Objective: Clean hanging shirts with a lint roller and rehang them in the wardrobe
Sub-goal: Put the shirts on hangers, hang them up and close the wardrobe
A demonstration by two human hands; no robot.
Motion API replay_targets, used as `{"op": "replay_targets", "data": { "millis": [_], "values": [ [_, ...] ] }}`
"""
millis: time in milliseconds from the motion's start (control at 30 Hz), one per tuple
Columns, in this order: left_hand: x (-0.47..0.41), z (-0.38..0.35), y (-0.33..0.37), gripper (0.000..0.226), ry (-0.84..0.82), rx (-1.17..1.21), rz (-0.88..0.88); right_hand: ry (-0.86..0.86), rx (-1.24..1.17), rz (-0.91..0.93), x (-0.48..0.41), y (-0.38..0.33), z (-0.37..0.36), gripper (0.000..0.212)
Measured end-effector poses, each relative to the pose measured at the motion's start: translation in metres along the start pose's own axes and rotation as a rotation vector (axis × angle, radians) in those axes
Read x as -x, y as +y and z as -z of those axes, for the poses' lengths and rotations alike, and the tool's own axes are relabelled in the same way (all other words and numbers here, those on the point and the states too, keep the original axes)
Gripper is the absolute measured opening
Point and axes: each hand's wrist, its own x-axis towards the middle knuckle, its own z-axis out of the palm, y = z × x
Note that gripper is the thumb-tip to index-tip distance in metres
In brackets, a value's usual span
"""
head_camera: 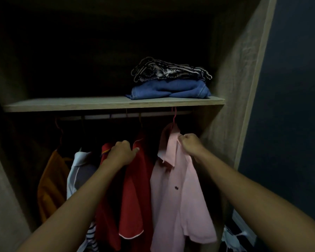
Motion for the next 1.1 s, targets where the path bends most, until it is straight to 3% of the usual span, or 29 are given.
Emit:
{"op": "replay_targets", "data": {
  "millis": [400,467,533,600,700,800,933,1100],
  "values": [
    [-0.001,-0.022,0.027,0.042,0.003,-0.093,-0.076,0.001,0.038,0.021,-0.024,0.033,-0.002,0.049],
    [-0.001,-0.024,0.029,0.041,0.006,-0.052,-0.099,0.016,0.092,0.046,-0.023,0.035,-0.003,0.043],
    [0.002,-0.026,0.027,0.043,0.012,-0.022,-0.123,0.060,0.170,0.077,-0.022,0.037,-0.006,0.022],
    [0.008,-0.025,0.022,0.045,0.050,0.013,-0.148,0.153,0.234,0.136,-0.012,0.035,-0.011,0.029],
    [0.025,-0.014,0.011,0.040,0.224,0.052,-0.255,0.231,0.162,0.431,0.011,0.023,-0.026,0.021],
    [0.052,0.003,-0.013,0.038,0.454,0.133,-0.397,0.145,0.053,0.631,0.038,0.010,-0.052,0.013],
    [0.094,0.031,-0.067,0.046,0.718,0.152,-0.486,-0.130,-0.042,0.633,0.084,-0.008,-0.110,0.012],
    [0.147,0.064,-0.151,0.053,0.947,0.093,-0.510,-0.326,-0.018,0.627,0.151,-0.007,-0.217,0.019]
  ]
}}
